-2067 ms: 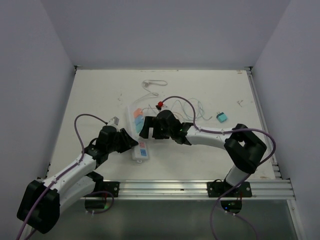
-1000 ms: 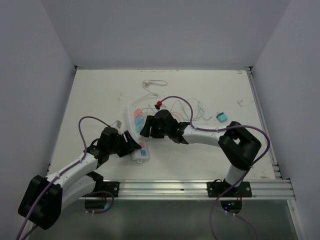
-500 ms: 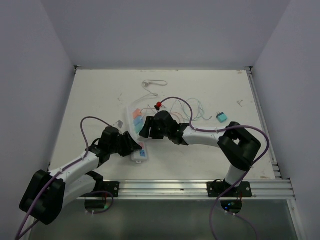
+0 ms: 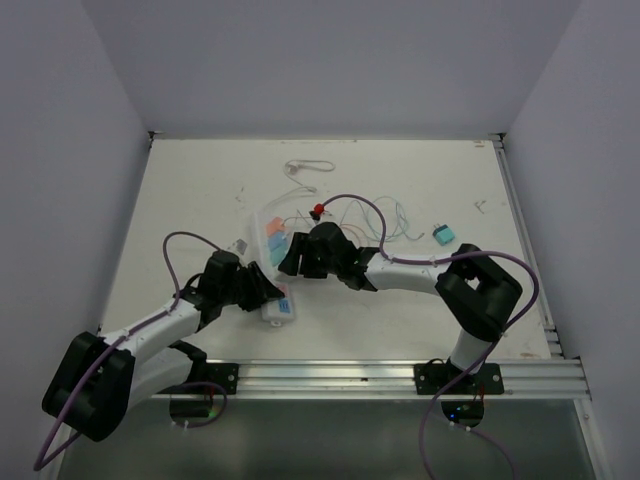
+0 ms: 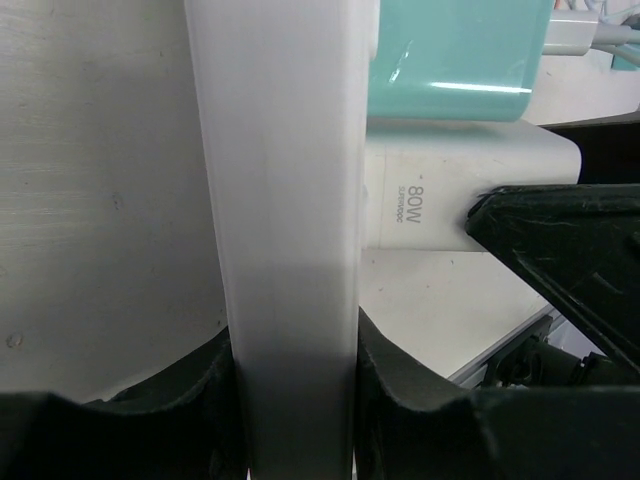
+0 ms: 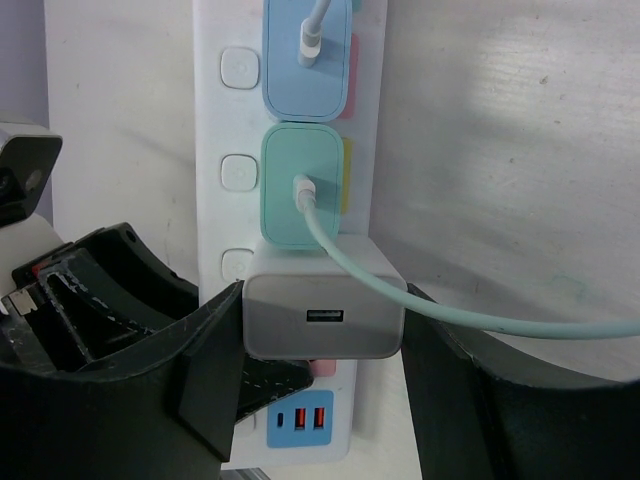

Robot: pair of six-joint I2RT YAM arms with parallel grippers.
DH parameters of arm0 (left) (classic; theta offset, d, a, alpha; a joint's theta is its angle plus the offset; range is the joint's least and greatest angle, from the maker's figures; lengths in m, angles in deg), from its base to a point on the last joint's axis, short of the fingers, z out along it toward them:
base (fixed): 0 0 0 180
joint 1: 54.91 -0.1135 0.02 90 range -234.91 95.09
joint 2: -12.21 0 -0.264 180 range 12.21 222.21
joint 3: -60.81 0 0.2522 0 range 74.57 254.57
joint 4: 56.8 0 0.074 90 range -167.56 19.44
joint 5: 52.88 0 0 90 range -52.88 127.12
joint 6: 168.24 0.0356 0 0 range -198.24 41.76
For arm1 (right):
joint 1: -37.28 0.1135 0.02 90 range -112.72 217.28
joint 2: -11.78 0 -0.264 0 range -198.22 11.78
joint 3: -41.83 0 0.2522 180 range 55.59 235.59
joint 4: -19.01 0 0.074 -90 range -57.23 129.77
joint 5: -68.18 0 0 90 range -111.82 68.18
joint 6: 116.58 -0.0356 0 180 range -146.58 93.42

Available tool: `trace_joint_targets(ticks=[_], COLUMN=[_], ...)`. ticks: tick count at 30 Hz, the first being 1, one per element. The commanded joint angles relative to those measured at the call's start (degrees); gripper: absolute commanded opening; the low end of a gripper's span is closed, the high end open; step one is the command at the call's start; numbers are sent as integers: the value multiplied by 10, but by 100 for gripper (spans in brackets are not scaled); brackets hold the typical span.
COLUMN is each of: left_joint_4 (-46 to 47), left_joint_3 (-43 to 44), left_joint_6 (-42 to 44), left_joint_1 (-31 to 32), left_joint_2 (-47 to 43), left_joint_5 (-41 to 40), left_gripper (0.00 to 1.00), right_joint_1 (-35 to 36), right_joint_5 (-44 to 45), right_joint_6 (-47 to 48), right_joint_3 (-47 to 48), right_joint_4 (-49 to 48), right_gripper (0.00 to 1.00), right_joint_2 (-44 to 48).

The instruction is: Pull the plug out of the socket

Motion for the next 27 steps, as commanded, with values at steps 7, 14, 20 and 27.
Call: trace_joint_targets(ticks=[7,14,20,27], left_joint_4=[-10,-13,-7,-10], left_joint_3=[-2,-35,-53,-61], left_joint_6=[5,-13,-34,-41], left_joint_1=[1,1,0,0], left_joint_2=[-17,-43,-58,-58], left_joint_5=[-49,-65,-76,-89], left_gripper=[0,0,0,0], right_joint_1=[11,-13,-36,-57], right_joint_5=[-10,-43,-74,-89], right_joint_6=[1,-17,-28,-31], right_joint_3=[-15,-44,-74,-96], right_joint_4=[-25,-51,-96,-114], right_gripper=[0,0,0,0], right_joint_2=[27,57,66,86])
